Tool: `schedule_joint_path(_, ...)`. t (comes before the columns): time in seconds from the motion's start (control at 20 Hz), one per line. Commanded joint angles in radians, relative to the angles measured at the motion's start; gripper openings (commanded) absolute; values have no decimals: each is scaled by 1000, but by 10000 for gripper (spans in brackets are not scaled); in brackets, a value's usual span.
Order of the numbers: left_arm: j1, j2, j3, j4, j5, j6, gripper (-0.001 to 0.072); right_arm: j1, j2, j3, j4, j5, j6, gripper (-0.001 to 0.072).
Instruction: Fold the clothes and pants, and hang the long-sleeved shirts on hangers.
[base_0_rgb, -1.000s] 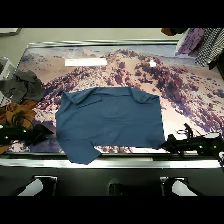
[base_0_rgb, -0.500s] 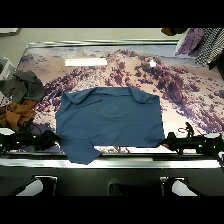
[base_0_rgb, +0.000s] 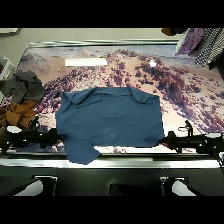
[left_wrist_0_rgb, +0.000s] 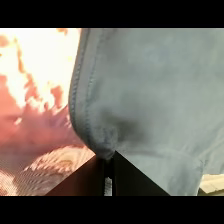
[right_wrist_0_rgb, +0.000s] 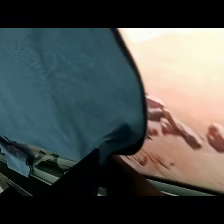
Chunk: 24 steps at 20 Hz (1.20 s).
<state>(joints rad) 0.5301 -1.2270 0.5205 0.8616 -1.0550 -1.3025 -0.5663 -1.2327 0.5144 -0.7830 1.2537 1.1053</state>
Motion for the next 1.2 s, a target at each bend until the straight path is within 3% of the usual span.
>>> schedule_joint_path(0.0,-37,4,39,-3,14,2,13,74,58,42,60,-14,-55,21)
schedule_joint_path(0.1,-89,7,118,-5,10,2,12,198,85,124,23,-96,-5,21)
schedule_joint_path(0.3,-189,12,441,-5,9,-14,12,421,95,452,-243,-264,238,21)
schedule_joint_path(0.45,-212,14,787,-5,-21,-80,12,476,95,801,-441,-257,362,21)
schedule_joint_path(0.6,-213,31,1169,41,-106,-186,12,478,108,1143,-511,-188,384,21)
schedule_joint_path(0.8,-213,110,1541,266,-256,-365,12,478,200,1449,-513,-98,369,21)
schedule_joint_path(0.95,-212,256,1556,390,-255,-454,12,478,331,1507,-517,-88,419,21)
schedule_joint_path(1.15,-212,411,1510,515,-255,-457,12,478,451,1507,-598,-90,530,21)
